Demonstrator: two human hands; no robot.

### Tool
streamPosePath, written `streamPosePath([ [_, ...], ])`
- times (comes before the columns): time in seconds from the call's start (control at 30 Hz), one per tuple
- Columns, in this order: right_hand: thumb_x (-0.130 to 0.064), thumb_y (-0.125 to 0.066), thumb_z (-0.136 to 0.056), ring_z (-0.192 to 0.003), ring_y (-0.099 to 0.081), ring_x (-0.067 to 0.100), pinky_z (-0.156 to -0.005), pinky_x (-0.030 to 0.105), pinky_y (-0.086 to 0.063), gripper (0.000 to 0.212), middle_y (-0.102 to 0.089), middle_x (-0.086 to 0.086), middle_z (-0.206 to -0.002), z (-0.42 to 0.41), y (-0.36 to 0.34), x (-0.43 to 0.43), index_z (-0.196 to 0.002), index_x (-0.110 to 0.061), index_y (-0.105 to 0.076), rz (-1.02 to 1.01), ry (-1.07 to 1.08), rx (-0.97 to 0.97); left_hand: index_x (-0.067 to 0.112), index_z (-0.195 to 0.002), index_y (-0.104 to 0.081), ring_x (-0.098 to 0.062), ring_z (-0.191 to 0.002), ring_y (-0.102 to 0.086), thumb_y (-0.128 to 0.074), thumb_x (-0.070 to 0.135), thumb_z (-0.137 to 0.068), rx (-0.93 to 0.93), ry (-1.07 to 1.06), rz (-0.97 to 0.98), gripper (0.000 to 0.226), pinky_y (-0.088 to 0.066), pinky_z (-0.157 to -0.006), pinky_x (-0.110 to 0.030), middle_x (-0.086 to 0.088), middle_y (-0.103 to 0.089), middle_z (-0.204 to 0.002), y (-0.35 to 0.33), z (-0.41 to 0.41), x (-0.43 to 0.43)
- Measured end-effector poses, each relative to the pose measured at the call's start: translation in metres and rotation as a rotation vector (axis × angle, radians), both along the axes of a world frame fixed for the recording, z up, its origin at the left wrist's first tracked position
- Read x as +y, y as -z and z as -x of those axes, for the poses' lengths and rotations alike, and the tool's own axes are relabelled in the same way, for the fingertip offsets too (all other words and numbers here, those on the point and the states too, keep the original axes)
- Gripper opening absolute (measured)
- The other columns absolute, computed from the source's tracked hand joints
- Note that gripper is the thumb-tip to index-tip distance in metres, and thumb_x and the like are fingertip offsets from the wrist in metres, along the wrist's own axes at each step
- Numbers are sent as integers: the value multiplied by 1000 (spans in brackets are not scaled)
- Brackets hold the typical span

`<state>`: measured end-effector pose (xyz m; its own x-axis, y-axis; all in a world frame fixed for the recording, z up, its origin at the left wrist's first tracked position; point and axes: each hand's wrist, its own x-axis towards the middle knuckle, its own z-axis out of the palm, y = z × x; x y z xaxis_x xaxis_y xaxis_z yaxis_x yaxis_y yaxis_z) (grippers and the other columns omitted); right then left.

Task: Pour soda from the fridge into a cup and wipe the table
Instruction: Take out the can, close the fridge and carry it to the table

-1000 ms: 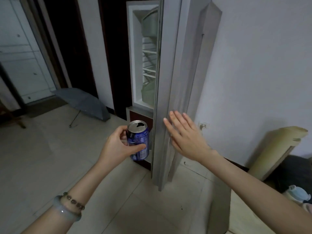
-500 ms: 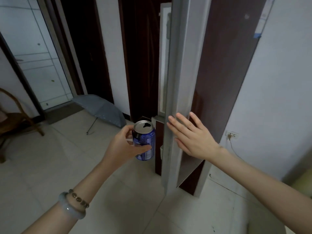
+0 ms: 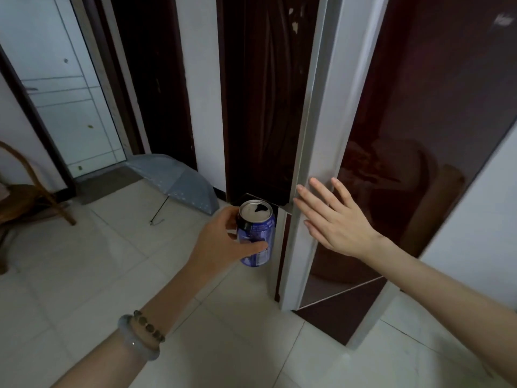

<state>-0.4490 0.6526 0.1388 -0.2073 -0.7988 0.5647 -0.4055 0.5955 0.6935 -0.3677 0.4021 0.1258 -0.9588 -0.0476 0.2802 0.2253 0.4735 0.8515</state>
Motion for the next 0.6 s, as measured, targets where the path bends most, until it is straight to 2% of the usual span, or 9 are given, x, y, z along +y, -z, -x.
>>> streamPosePath([
  [0.17,-26,-49,-90,-138,-29,34,-111,54,-21,44,-43,14,-144,58,4,-29,-129,-6,-54,21,-2,43,32,-106,-51,5,-91,-59,-88,19,-60,7,56,10,60,-45,-70,-3,21,-60,-98,0,65,-22],
  [0.3,-24,-49,-89,-137,-30,33,-111,54,-20,44,-38,13,-145,108,6,-46,-128,-7,-55,20,1,56,39,-103,-53,0,-93,-63,-91,28,-53,22,104,-32,63,-50,-75,-15,17,-66,-100,1,128,-35],
  [0.4,-23,-45,-89,-136,-31,33,-112,52,-17,42,-39,12,-144,141,9,-59,-126,-7,-57,41,20,69,37,-104,-55,2,-93,-63,-88,34,-51,5,145,-37,63,-49,-74,-13,15,-67,-101,7,171,-43],
  [0.5,-24,-48,-86,-135,-31,33,-113,53,-14,40,-42,13,-144,172,10,-69,-121,-8,-58,39,53,72,37,-106,-54,3,-94,-61,-89,28,-56,-7,177,-24,62,-47,-76,-11,17,-66,-102,12,211,-50],
  [0.6,-24,-49,-84,-136,-29,33,-113,54,-10,39,-35,14,-145,203,9,-76,-119,-9,-56,41,94,52,39,-104,-53,6,-94,-60,-89,21,-59,-20,193,-22,60,-46,-75,-8,19,-65,-100,13,247,-57],
])
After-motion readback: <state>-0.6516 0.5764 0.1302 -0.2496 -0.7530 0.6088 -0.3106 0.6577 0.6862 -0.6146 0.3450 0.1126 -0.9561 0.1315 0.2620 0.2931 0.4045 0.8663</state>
